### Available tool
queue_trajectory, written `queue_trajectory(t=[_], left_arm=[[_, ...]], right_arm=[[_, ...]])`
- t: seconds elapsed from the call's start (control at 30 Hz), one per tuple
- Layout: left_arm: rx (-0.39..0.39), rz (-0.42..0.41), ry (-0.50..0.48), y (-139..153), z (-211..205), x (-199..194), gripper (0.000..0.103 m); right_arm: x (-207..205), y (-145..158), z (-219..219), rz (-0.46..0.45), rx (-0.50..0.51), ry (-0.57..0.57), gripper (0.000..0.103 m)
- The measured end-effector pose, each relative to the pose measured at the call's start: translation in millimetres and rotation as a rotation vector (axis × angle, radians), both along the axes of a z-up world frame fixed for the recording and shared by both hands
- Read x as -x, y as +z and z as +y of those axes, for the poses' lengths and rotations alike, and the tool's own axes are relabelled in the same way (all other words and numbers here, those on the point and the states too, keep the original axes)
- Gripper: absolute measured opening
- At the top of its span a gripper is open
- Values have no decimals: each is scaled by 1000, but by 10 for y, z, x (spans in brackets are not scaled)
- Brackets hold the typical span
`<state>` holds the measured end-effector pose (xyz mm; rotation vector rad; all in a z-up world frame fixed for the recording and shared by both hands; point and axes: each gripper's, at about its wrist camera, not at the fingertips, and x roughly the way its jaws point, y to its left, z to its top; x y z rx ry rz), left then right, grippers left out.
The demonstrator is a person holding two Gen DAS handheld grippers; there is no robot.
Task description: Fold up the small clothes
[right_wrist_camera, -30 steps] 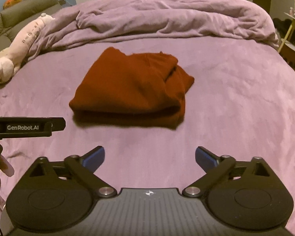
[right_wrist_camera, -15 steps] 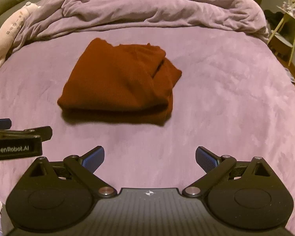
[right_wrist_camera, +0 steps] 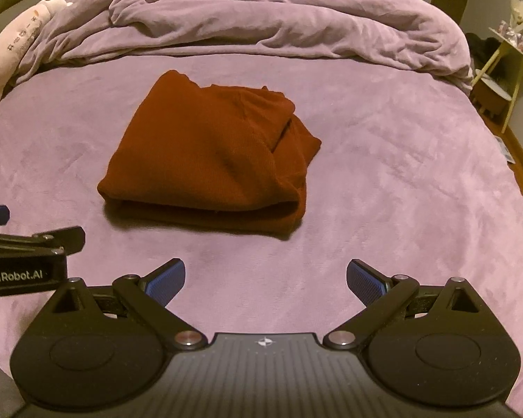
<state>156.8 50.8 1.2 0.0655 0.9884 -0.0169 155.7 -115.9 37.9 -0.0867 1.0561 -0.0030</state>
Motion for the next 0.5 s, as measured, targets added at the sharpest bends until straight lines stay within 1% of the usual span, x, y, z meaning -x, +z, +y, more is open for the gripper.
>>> queue_trajectory(t=[0.1, 0.23, 0.5], left_arm=[[0, 3, -5, -3, -5, 2, 103], [23, 3, -12, -2, -7, 14, 103], [6, -3, -15, -13, -53, 46, 103]], right_arm=[[8, 1, -8, 1, -1, 1, 99], [16, -1, -15, 2, -3, -3, 99], [52, -10, -10, -2, -4, -1, 99]])
